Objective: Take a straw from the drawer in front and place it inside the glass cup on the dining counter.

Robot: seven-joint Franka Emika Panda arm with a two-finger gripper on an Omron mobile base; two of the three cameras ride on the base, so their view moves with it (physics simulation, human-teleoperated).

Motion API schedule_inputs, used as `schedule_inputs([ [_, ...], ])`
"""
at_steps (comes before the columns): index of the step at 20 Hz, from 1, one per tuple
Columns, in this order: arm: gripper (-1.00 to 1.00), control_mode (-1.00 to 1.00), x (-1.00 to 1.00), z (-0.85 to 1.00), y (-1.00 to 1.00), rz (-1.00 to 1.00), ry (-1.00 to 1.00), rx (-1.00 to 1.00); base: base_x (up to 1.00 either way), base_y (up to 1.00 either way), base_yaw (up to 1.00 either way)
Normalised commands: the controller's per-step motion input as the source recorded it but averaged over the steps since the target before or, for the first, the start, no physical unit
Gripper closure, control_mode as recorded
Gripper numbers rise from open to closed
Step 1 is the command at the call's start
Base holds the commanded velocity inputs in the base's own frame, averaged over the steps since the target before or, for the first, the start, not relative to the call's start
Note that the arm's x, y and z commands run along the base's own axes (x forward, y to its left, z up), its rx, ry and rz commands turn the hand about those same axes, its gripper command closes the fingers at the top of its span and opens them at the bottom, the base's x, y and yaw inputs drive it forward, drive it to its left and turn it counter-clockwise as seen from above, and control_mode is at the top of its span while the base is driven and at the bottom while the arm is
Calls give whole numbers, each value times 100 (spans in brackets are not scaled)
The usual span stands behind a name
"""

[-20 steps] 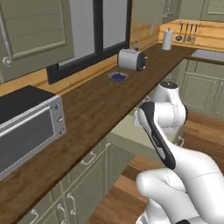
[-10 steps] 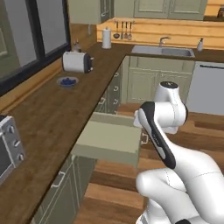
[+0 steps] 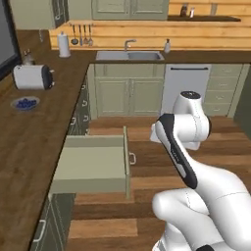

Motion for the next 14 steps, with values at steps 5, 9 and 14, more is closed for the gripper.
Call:
schedule_inputs([
  [5, 100, 100, 0, 0, 0, 0, 0, 0, 9, -12, -48],
  [9, 100, 100, 0, 0, 0, 0, 0, 0, 32, -24, -48],
  [14, 100, 100, 0, 0, 0, 0, 0, 0, 39, -43, -44],
])
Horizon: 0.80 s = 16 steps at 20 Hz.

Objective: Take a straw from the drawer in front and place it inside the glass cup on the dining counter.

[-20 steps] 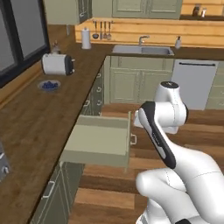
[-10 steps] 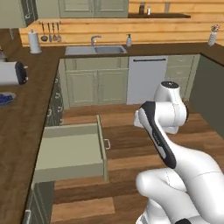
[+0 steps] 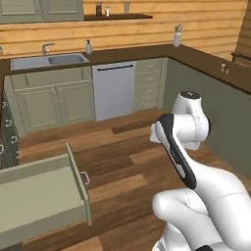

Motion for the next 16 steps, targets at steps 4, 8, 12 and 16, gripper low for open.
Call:
schedule_inputs([
  [4, 100, 100, 0, 0, 0, 0, 0, 0, 41, -56, -39],
  [8, 100, 100, 0, 0, 0, 0, 0, 0, 45, -66, -35],
  [12, 100, 100, 0, 0, 0, 0, 0, 0, 51, -65, -35],
  [16, 100, 100, 0, 0, 0, 0, 0, 0, 41, -43, -45],
])
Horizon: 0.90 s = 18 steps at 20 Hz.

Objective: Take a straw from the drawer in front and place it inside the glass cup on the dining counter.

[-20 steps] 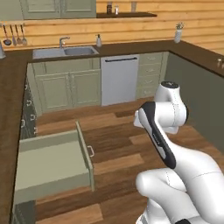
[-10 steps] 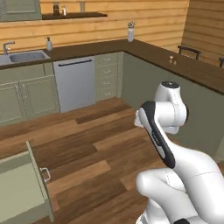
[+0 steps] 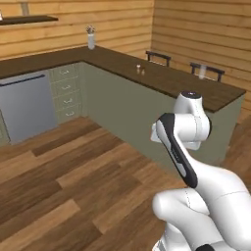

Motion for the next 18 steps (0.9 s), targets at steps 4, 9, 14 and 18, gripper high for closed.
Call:
schedule_inputs([
  [4, 100, 100, 0, 0, 0, 0, 0, 0, 39, -23, -50],
  [9, 100, 100, 0, 0, 0, 0, 0, 0, 54, -23, -47],
  [14, 100, 100, 0, 0, 0, 0, 0, 0, 65, -34, -44],
  [18, 100, 100, 0, 0, 0, 0, 0, 0, 75, -34, -40],
])
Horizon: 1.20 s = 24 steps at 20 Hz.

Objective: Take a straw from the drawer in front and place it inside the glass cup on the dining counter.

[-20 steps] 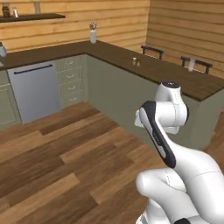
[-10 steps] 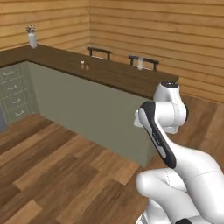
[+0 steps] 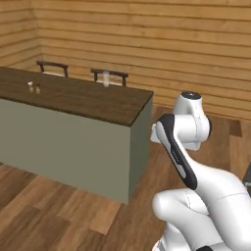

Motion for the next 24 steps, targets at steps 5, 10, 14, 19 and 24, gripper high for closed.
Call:
schedule_inputs([
  [5, 100, 100, 0, 0, 0, 0, 0, 0, 84, -14, -39],
  [10, 100, 100, 0, 0, 0, 0, 0, 0, 88, -1, -37],
  [14, 100, 100, 0, 0, 0, 0, 0, 0, 93, -1, -37],
  [19, 100, 100, 0, 0, 0, 0, 0, 0, 98, 0, -32],
  [24, 100, 100, 0, 0, 0, 0, 0, 0, 100, 10, -12],
])
